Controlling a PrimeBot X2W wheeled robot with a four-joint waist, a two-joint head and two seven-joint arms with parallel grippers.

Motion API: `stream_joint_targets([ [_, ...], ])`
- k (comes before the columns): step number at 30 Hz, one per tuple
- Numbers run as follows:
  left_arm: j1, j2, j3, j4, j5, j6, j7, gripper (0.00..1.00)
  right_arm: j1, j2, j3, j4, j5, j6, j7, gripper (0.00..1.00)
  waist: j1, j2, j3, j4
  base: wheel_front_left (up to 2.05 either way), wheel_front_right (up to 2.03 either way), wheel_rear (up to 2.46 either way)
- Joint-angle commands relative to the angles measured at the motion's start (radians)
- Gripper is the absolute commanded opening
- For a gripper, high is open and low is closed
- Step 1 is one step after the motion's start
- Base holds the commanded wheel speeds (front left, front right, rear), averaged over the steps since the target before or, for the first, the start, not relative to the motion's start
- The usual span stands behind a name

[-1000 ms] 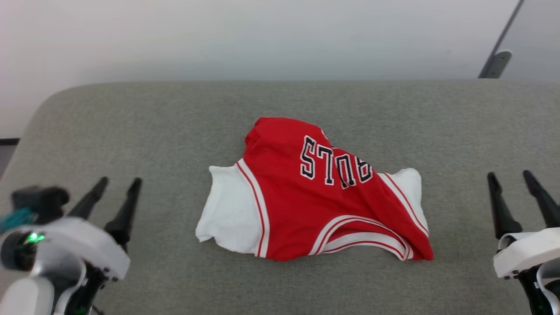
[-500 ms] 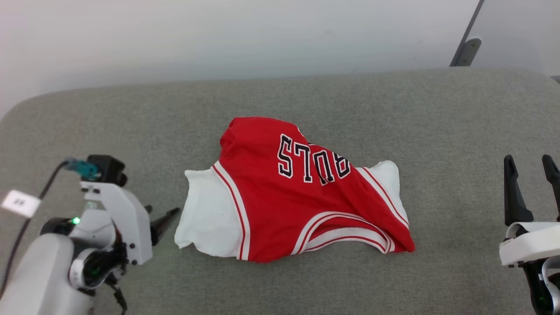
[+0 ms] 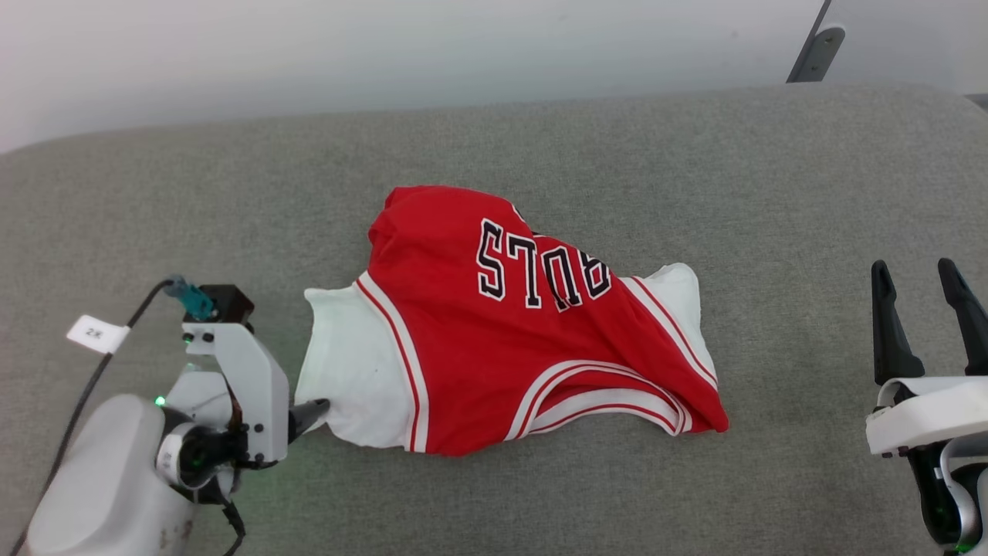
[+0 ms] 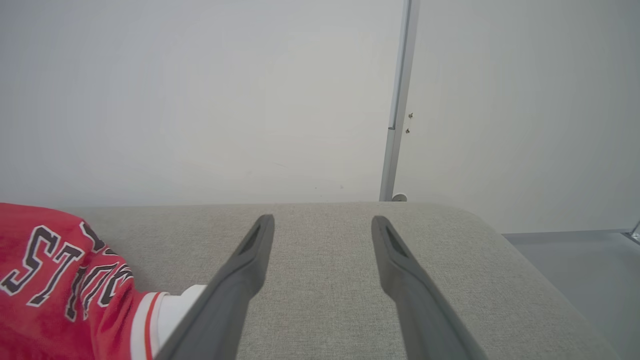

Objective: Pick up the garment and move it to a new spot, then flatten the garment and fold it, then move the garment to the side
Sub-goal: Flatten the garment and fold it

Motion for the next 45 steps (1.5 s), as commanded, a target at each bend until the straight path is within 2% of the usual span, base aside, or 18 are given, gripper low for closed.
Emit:
stream_joint_targets([
  [1,-0.013,-0.007,-0.003,0.008,0.0,0.001,-0.001,1.0,-0.014,-0.004,0.003,0.002,0.005,-0.001,-0.007,1.0,0.0,0.0,0.006,-0.002,0.0,0.0,0.0],
  [14,-0.055,-0.035,-0.034,0.162,0.004,-0.003,-0.031,1.0,-0.038,-0.009,0.01,0.011,0.004,-0.001,-0.004,1.0,0.0,0.0,0.04,-0.002,0.0,0.0,0.0],
  [15,-0.056,-0.037,-0.037,0.176,0.002,-0.003,-0.028,0.65,-0.04,-0.009,0.011,0.013,0.004,-0.001,-0.003,1.0,0.0,0.0,0.042,-0.002,0.0,0.0,0.0],
  [16,-0.06,-0.044,-0.034,0.19,-0.009,-0.005,-0.025,0.0,-0.044,-0.009,0.012,0.013,0.004,-0.001,-0.002,1.0,0.0,0.0,0.043,-0.003,0.0,0.0,0.0],
  [24,-0.088,-0.047,-0.051,0.21,-0.034,-0.018,-0.009,0.0,-0.062,-0.022,0.052,0.039,0.044,-0.001,0.071,1.0,0.0,0.0,0.056,0.014,0.0,0.0,0.0],
  [32,-0.116,-0.019,-0.058,0.173,-0.029,-0.019,-0.039,0.0,-0.154,-0.072,0.182,0.118,0.126,-0.001,0.22,1.0,0.0,0.0,0.086,0.063,0.0,0.0,0.0],
  [45,-0.142,-0.062,-0.108,0.163,-0.033,-0.022,-0.068,0.0,-0.324,-0.148,0.35,0.311,0.23,-0.001,0.468,1.0,0.0,0.0,0.12,0.145,0.0,0.0,0.0],
])
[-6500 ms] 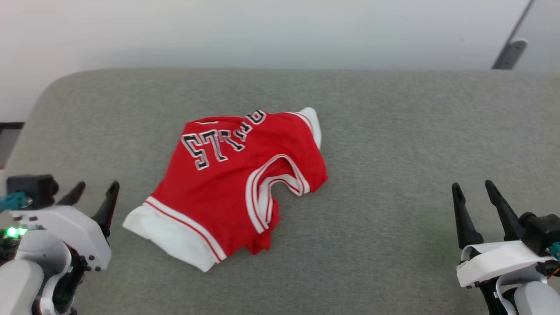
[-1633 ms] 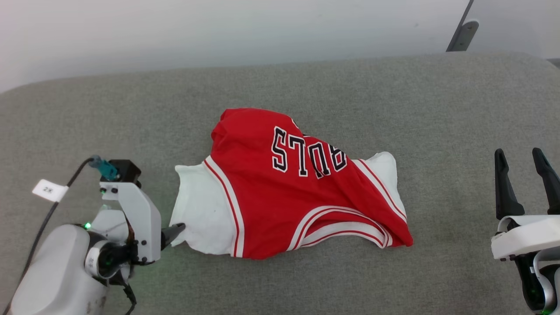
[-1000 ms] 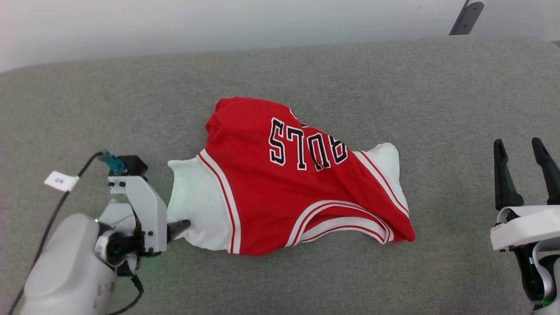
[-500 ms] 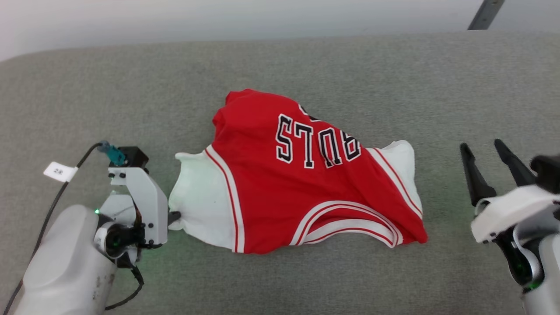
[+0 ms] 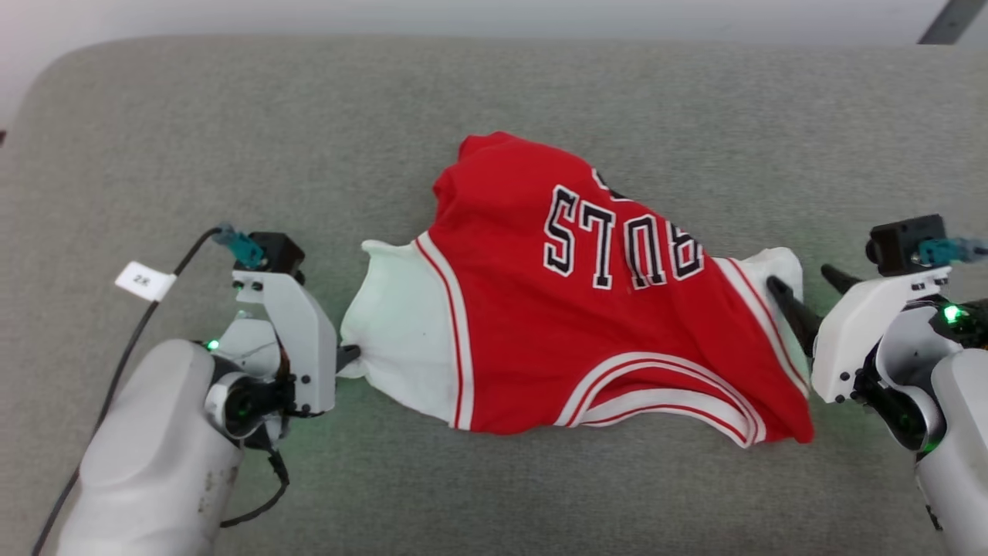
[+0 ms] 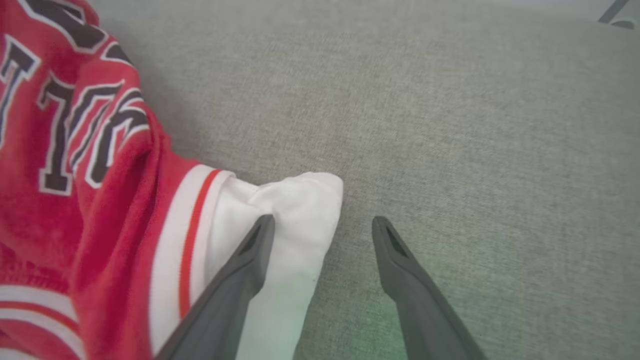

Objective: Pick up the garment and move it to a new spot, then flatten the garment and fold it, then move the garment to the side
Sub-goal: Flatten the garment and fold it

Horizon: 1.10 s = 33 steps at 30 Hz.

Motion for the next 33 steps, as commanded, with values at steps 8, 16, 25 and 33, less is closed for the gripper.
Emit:
stream_joint_targets([
  [8,0.004,-0.004,-0.032,0.026,-0.013,0.001,-0.015,0.0,-0.06,-0.027,0.071,0.11,0.061,-0.001,0.138,0.0,0.0,-0.0001,0.015,0.036,0.0,0.0,0.0],
  [16,-0.026,0.017,-0.035,0.03,-0.026,0.0,-0.032,0.0,-0.121,-0.048,0.065,0.128,0.136,-0.002,0.17,0.0,0.0,-0.0001,0.0,0.041,0.0,0.0,0.0],
  [25,-0.14,0.052,0.017,-0.054,-0.045,0.029,-0.02,0.0,-0.183,-0.054,-0.002,0.029,0.261,-0.001,0.182,0.0,0.0,-0.0001,-0.07,0.028,0.0,0.0,0.0],
  [33,-0.303,0.109,0.062,-0.16,-0.035,0.061,0.01,0.0,-0.297,-0.054,-0.077,-0.046,0.323,-0.001,0.189,0.0,0.0,-0.0001,-0.127,0.018,0.0,0.0,0.0],
])
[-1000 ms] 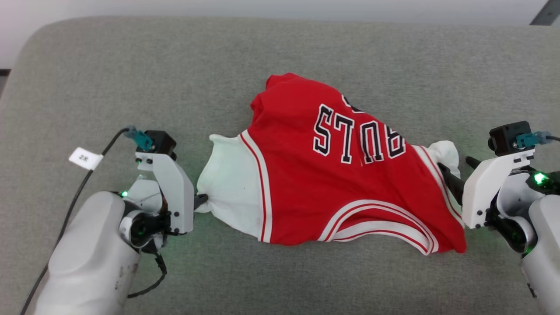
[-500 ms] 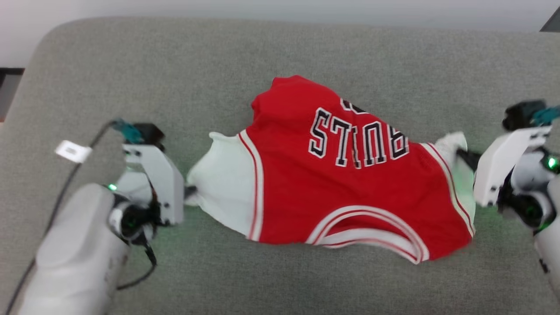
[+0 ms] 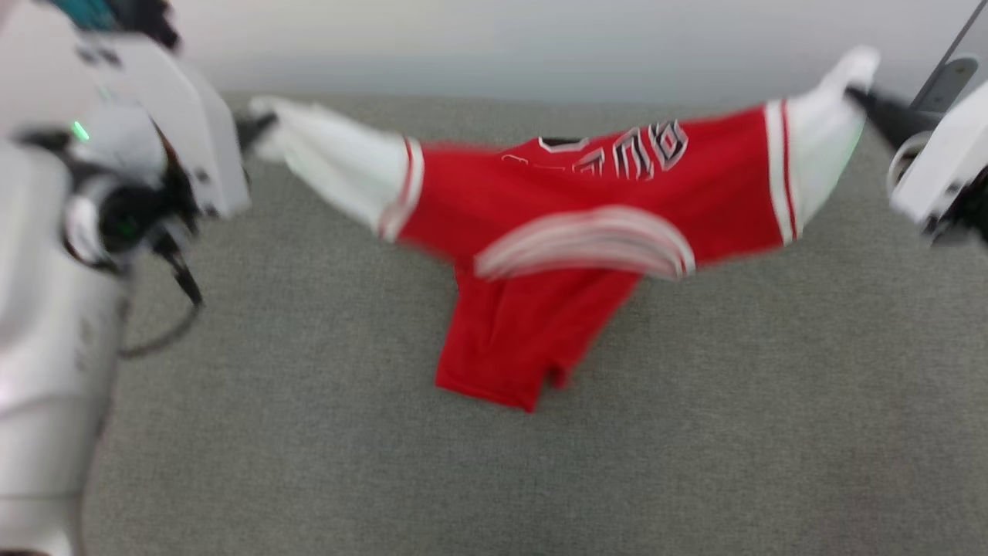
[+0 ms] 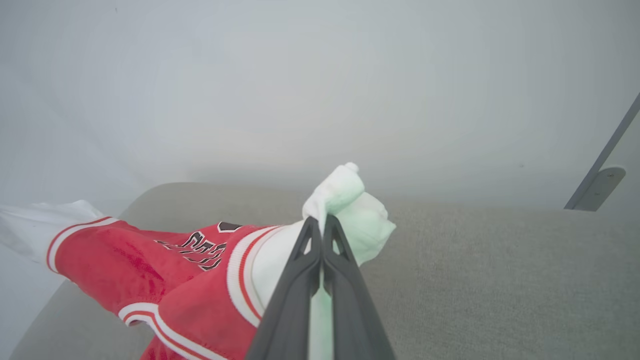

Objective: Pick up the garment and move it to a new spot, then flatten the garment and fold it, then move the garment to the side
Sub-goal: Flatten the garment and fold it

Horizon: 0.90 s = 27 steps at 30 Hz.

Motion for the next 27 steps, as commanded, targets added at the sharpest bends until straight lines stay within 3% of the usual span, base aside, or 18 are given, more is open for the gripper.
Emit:
stream_joint_targets([
  [1,-0.028,0.008,0.006,-0.01,0.011,0.004,-0.007,0.0,-0.024,0.003,-0.012,-0.007,0.002,-0.001,-0.004,0.0,0.0,0.0,-0.019,-0.007,0.0,0.0,0.0],
  [17,-0.366,0.014,0.024,0.081,0.077,-0.021,-0.145,0.0,-0.298,0.072,-0.073,0.01,-0.057,-0.001,-0.132,0.0,0.0,0.0,-0.078,-0.027,0.0,0.0,0.0],
  [27,-0.426,0.009,-0.01,0.151,0.115,-0.039,-0.232,0.0,-0.373,0.05,-0.051,0.079,-0.117,-0.001,-0.189,0.0,0.0,0.0,0.006,-0.029,0.0,0.0,0.0],
])
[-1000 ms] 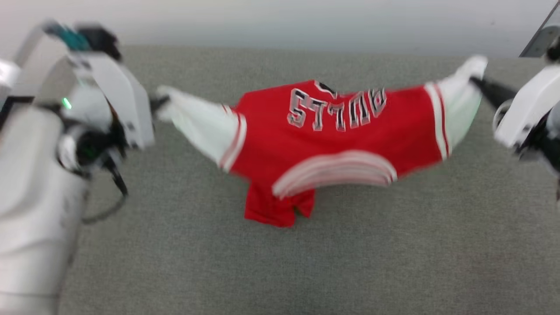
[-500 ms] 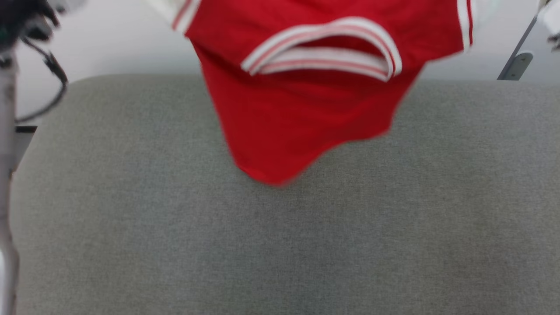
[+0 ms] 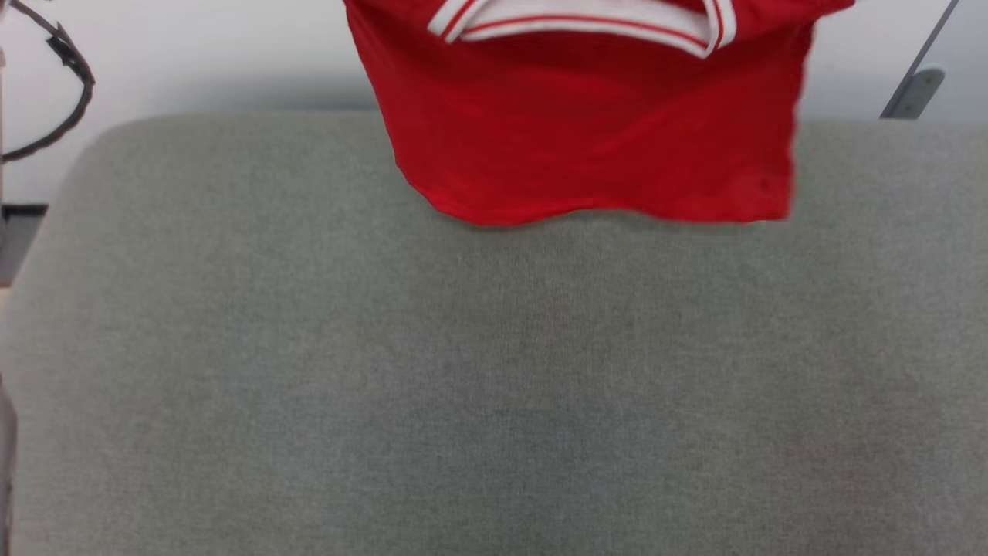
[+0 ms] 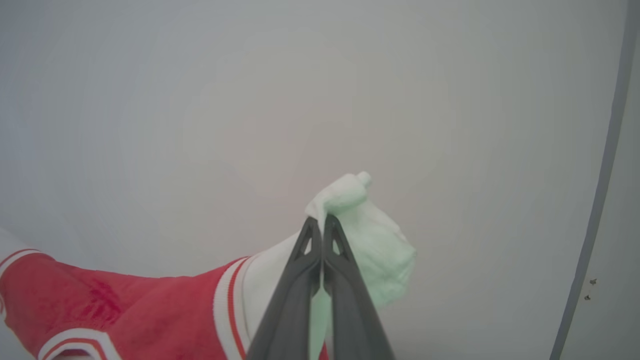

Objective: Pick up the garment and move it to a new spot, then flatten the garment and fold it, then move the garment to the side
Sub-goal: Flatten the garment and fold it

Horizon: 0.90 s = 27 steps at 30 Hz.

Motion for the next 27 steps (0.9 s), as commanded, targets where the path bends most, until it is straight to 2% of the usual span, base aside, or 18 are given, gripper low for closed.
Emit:
stream_joint_targets([
  [1,-0.019,-0.002,-0.003,0.009,0.009,-0.005,-0.02,0.0,-0.021,-0.004,0.006,0.013,-0.013,-0.001,-0.018,0.0,0.0,0.0,0.051,-0.003,0.0,0.0,0.0],
  [13,-0.183,-0.069,-0.05,0.126,0.077,-0.007,-0.189,0.0,-0.174,0.002,0.043,0.15,-0.112,-0.001,-0.225,0.0,0.0,0.0,0.268,-0.009,0.0,0.0,0.0],
  [17,-0.273,-0.101,-0.056,0.178,0.128,0.024,-0.334,0.0,-0.261,-0.008,0.05,0.208,-0.214,-0.001,-0.415,0.0,0.0,0.0,0.348,-0.004,0.0,0.0,0.0],
  [20,-0.349,-0.112,-0.047,0.206,0.166,0.048,-0.484,0.0,-0.32,-0.012,0.05,0.24,-0.31,-0.001,-0.558,0.0,0.0,0.0,0.404,0.001,0.0,0.0,0.0],
  [22,-0.364,-0.125,-0.052,0.228,0.183,0.048,-0.579,0.0,-0.332,-0.014,0.061,0.241,-0.375,-0.001,-0.587,0.0,0.0,0.0,0.431,0.008,0.0,0.0,0.0],
  [24,-0.362,-0.128,-0.073,0.242,0.205,0.029,-0.66,0.0,-0.313,-0.019,0.082,0.203,-0.419,-0.002,-0.592,0.0,0.0,0.0,0.446,0.016,0.0,0.0,0.0],
  [27,-0.31,-0.128,-0.09,0.274,0.211,0.013,-0.73,0.0,-0.212,-0.037,0.133,0.158,-0.441,-0.001,-0.592,0.0,0.0,0.0,0.438,0.028,0.0,0.0,0.0],
])
